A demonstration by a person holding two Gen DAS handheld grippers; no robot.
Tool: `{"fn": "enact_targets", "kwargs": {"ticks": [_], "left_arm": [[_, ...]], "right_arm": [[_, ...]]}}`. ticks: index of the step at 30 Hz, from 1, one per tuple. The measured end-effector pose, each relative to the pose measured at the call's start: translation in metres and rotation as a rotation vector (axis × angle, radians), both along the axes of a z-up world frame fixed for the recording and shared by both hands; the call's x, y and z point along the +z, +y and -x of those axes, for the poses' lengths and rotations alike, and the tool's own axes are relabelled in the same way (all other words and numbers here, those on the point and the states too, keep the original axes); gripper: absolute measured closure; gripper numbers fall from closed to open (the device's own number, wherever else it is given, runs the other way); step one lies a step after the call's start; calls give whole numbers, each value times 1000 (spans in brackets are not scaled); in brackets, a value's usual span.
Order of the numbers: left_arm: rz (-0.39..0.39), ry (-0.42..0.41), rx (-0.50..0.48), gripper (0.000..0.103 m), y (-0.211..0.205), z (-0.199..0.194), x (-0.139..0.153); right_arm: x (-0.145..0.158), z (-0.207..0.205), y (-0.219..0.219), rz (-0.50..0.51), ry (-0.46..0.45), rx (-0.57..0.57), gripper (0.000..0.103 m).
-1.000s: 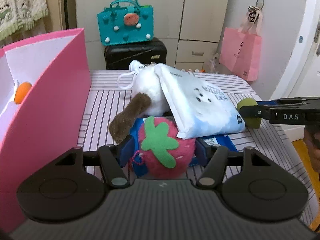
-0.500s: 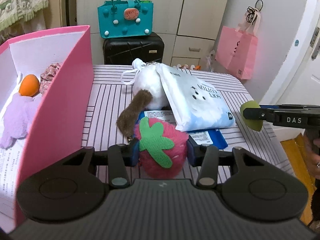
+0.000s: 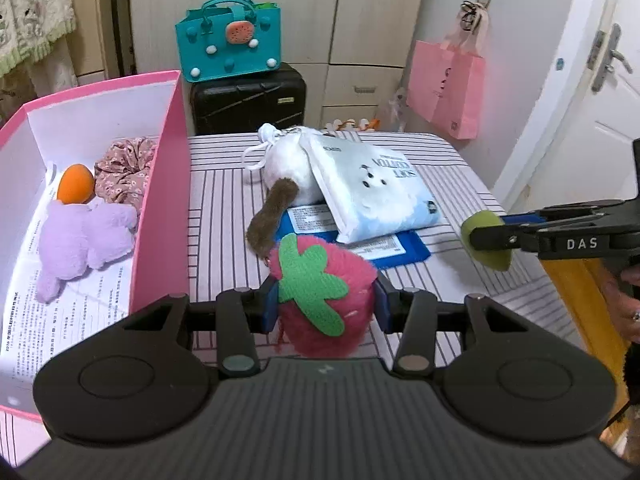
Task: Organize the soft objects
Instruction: 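Grasp the red strawberry plush with the left gripper, then carry the green sponge and strawberry plush into the pink box with both grippers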
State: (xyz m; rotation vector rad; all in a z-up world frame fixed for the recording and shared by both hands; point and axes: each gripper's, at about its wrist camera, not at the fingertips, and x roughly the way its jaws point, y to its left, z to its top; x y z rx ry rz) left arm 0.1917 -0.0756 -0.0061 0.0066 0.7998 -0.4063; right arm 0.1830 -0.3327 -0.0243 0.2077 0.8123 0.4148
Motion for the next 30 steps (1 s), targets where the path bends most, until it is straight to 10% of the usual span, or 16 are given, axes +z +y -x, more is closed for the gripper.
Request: {"fn": "enact_targets", "kwargs": {"ticks": [30], "left_arm": [[83, -76, -110, 59, 114, 57, 99]], "right_arm": [[89, 45, 120, 12, -53, 261, 60]]}}
